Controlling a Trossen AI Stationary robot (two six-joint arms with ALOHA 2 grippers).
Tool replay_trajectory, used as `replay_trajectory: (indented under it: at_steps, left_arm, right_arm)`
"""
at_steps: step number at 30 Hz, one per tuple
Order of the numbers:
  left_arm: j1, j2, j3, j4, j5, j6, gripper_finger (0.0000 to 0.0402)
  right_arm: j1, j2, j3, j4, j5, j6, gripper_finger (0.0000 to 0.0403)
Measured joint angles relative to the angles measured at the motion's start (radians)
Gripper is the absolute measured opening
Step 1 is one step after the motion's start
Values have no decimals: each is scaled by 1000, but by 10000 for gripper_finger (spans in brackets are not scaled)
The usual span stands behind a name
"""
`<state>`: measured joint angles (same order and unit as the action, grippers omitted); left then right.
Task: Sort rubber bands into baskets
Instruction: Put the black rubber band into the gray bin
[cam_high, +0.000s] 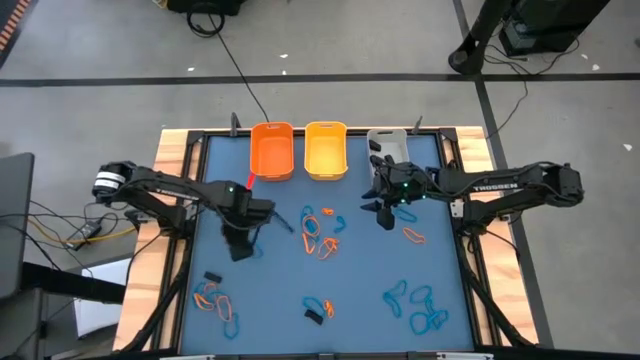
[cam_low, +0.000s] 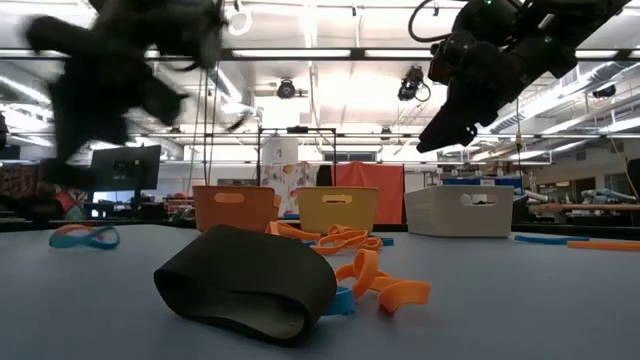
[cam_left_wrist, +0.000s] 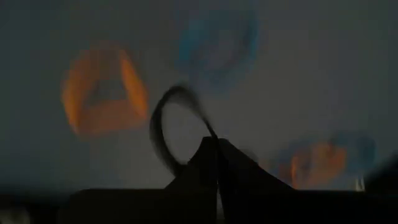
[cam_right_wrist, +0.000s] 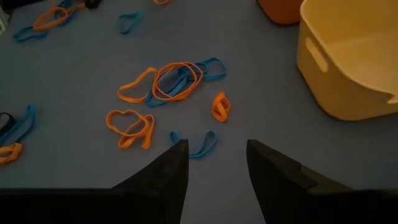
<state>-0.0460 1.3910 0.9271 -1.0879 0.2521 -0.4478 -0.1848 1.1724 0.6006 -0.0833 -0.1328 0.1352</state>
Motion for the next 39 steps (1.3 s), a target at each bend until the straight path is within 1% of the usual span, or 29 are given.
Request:
replay_trajectory:
  at_steps: [2, 4, 8, 12, 15, 18, 20, 22, 24, 26, 30, 35, 39]
  left_arm:
    - [2, -5, 7, 145, -51, 3, 2]
    - [2, -3, 0, 331, -103, 22, 2]
    - [3, 24, -35, 680, -173, 85, 3]
    - [2, 63, -43, 908, -233, 180, 3]
    - [2, 106, -45, 1031, -240, 241, 3]
    - [2, 151, -47, 1121, -240, 290, 3]
    - [2, 173, -46, 1148, -240, 325, 3]
    - [2, 197, -46, 1199, -240, 345, 3]
    - [2, 208, -46, 1214, -240, 366, 3]
    - [2, 221, -46, 1257, -240, 392, 3]
    - [2, 222, -46, 1290, -240, 420, 3]
    - [2, 223, -45, 1305, -240, 419, 3]
    - [2, 223, -45, 1293, -240, 415, 3]
  right_arm:
    - [20, 21, 0, 28, 0, 13, 173]
    - [48, 56, 0, 69, 0, 20, 173]
    - [111, 136, 0, 178, -1, 20, 174]
    - [159, 201, -1, 322, -2, 37, 174]
    - [176, 233, 0, 423, -2, 49, 174]
    - [180, 264, 0, 519, -2, 48, 174]
    - [175, 288, 0, 580, -2, 48, 175]
    - [166, 304, 0, 592, -2, 48, 176]
    - [159, 327, 0, 616, -3, 48, 177]
    - [151, 343, 0, 609, -19, 47, 176]
    - [140, 379, 0, 650, -70, 49, 174]
    - [135, 411, 0, 729, -90, 56, 165]
    - [135, 414, 1, 764, -98, 57, 147]
